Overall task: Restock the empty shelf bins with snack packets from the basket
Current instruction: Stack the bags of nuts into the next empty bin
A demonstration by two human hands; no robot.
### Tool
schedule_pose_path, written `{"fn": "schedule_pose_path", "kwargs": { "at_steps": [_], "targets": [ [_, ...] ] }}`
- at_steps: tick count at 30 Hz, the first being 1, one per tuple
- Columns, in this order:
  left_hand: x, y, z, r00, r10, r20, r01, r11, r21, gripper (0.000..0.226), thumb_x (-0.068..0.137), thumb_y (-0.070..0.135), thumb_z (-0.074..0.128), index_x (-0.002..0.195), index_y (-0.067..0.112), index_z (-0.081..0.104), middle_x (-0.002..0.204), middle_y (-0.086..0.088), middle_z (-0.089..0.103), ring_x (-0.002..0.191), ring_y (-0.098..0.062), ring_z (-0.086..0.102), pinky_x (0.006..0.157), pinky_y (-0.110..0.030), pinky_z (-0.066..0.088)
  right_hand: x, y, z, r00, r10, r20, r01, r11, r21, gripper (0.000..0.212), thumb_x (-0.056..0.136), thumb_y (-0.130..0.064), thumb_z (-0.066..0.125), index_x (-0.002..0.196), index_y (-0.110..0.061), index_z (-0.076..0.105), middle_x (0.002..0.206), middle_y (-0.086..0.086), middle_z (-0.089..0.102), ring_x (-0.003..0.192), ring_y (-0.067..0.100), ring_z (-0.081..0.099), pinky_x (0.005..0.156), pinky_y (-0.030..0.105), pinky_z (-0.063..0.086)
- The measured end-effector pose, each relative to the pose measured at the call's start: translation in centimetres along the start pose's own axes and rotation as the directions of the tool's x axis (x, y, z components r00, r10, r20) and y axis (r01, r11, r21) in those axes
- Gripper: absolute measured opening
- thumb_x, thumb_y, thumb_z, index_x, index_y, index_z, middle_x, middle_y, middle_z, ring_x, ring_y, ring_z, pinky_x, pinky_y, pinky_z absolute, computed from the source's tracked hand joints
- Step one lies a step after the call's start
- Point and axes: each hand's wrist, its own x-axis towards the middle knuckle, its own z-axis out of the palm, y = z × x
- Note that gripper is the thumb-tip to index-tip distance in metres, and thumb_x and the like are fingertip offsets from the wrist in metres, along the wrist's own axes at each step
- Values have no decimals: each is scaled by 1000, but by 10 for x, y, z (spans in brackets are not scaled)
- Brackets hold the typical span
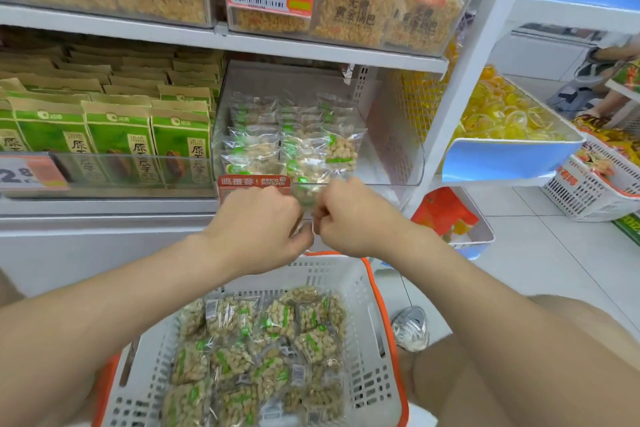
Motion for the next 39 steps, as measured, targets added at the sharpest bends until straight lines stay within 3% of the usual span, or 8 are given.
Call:
{"fn": "schedule_pose_path", "kwargs": {
  "at_steps": [8,13,21,24,28,31,35,39],
  "targets": [
    [-29,10,58,836,206,508,-311,942,130,26,103,40,45,99,20,61,101,-4,69,98,-29,62,91,-42,37,1,14,97,874,-13,486,144,962,-233,21,95,-16,53,105,-12,71,101,12,67,94,36,67,77,42,59],
    [-45,5,95,690,261,675,-439,893,103,32,105,30,43,133,20,56,116,-8,68,107,-31,64,101,-48,37,1,15,153,776,46,629,230,908,-350,14,96,-3,51,88,-14,49,83,0,46,80,24,57,62,35,47],
    [-76,-4,142,453,257,854,-523,852,21,42,100,6,53,141,14,57,87,0,54,95,-28,66,109,-54,43,-33,30,245,577,79,813,295,908,-297,36,98,3,52,134,-4,53,103,10,63,92,26,65,80,38,56],
    [-84,-8,152,439,275,855,-518,855,-10,32,99,6,52,130,12,61,81,0,57,83,-25,65,97,-50,55,-43,39,274,485,84,871,324,907,-268,40,97,5,50,136,-1,58,115,10,67,94,26,66,81,38,60],
    [-87,-10,154,434,270,859,-514,858,-10,24,100,7,54,121,13,65,87,-2,64,71,-21,60,63,-37,46,-52,36,298,411,49,910,395,890,-227,53,100,-3,46,151,-13,50,149,13,51,135,35,50,104,46,52],
    [-84,-9,153,431,262,863,-498,867,-14,25,100,9,53,122,14,65,94,-4,66,71,-22,60,66,-39,51,-60,28,312,375,28,927,438,875,-203,47,100,-5,45,147,-7,51,150,16,48,135,33,47,112,48,46],
    [-77,-7,151,469,248,848,-451,892,-11,27,97,4,49,116,14,67,84,-2,59,65,-22,57,60,-38,50,-57,26,304,430,50,901,306,931,-197,12,101,3,49,106,-2,58,92,9,55,81,25,56,86,34,51],
    [-72,-1,143,494,294,818,-468,883,-35,22,100,8,47,110,13,66,80,-3,59,62,-21,56,68,-40,59,-47,27,285,599,34,800,244,944,-223,10,101,4,55,104,-2,63,79,6,43,85,26,51,76,32,46]
  ]
}}
